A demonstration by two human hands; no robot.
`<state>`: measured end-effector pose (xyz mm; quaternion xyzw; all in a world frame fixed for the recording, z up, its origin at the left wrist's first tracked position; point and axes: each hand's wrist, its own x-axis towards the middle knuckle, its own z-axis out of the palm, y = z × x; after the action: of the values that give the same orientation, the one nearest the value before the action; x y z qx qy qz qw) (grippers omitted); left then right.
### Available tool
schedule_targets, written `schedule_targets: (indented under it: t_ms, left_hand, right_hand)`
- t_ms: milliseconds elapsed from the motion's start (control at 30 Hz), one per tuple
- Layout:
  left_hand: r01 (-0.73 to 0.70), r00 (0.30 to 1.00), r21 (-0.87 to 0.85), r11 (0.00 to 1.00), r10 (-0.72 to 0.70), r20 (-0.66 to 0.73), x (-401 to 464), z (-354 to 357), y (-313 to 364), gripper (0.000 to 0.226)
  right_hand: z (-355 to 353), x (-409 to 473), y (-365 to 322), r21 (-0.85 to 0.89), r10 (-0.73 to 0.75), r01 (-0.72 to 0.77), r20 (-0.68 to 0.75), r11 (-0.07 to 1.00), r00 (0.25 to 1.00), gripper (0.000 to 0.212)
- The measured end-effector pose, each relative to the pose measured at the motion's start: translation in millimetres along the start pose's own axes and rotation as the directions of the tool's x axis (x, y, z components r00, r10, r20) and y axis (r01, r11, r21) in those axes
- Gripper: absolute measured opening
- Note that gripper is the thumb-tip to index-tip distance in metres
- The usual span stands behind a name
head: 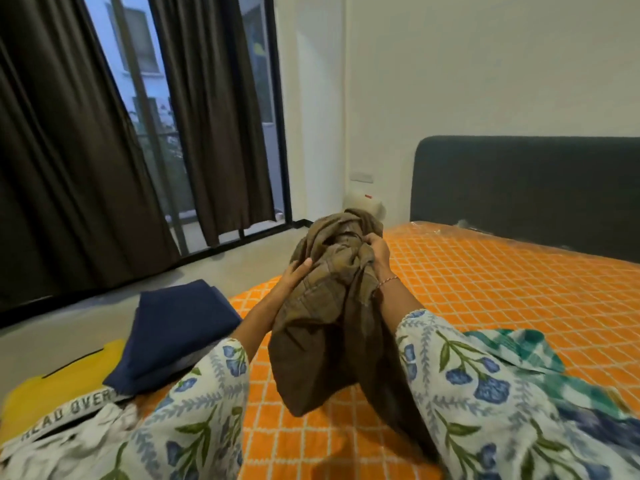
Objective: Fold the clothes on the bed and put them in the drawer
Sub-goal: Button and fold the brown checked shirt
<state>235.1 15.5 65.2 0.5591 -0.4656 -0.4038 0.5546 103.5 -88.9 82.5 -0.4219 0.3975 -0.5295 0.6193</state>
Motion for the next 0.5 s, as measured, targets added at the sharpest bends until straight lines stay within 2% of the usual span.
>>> schedule_targets:
  t_ms: [33,67,133,167,200,267,333,400,467,500]
  left_hand:
    - [0.041,0.999,-0.009,0.999,-0.041,0.032,-0.3,-5.6,1.8,0.099]
    - [0.11,0.993,-0.031,0.993,-0.108,0.054,-3.3,-8.1,7.2,0.104]
    - [0.213,0.977,-0.056,0.976,-0.212,0.022,-4.2,-18.7,11.1,0.071]
    - [0.222,0.975,-0.083,0.972,-0.222,0.007,-2.9,-22.9,10.5,0.058]
    - [0.217,0.976,-0.078,0.973,-0.218,-0.013,-5.7,-27.5,14.7,0.051]
    - [0.187,0.982,-0.004,0.982,-0.187,-0.004,-8.5,-25.3,22.6,0.033]
    - [0.116,0.993,0.061,0.991,-0.117,0.002,-10.1,-24.1,28.1,0.028]
    - [0.047,0.995,0.175,0.984,-0.03,-0.098,1.3,-29.9,25.5,0.039]
    - [0.057,0.983,0.369,0.928,0.012,-0.182,10.6,-37.7,21.2,0.035]
    - [0.074,0.979,0.457,0.887,0.024,-0.204,14.6,-40.7,18.1,0.031]
  right_hand:
    - [8.0,-9.0,5.4,0.009,-0.016,0.015,0.028,1.0,0.999,0.038]
    - [13.8,-15.5,7.5,0.039,-0.039,0.037,0.042,0.999,0.998,0.038]
    - [29.3,-21.5,1.7,0.099,-0.019,0.01,0.091,0.995,0.996,0.041]
    - [33.6,-20.5,-0.8,0.182,-0.026,0.002,0.132,0.983,0.991,0.042]
    - [41.7,-26.1,-8.5,0.211,-0.03,0.007,0.108,0.977,0.994,0.042]
    - [53.4,-18.5,-13.1,0.179,-0.049,0.02,0.161,0.984,0.986,0.037]
    - [63.3,-0.8,-16.0,-0.006,-0.001,0.003,0.224,1.0,0.975,0.03]
    - [63.8,9.6,-20.4,-0.273,0.021,0.048,0.242,0.961,0.97,0.02]
    - [54.0,-3.8,-35.5,-0.584,-0.024,0.123,0.174,0.803,0.984,0.027]
    - [47.3,-12.6,-43.7,-0.724,-0.094,0.165,0.138,0.67,0.986,0.034]
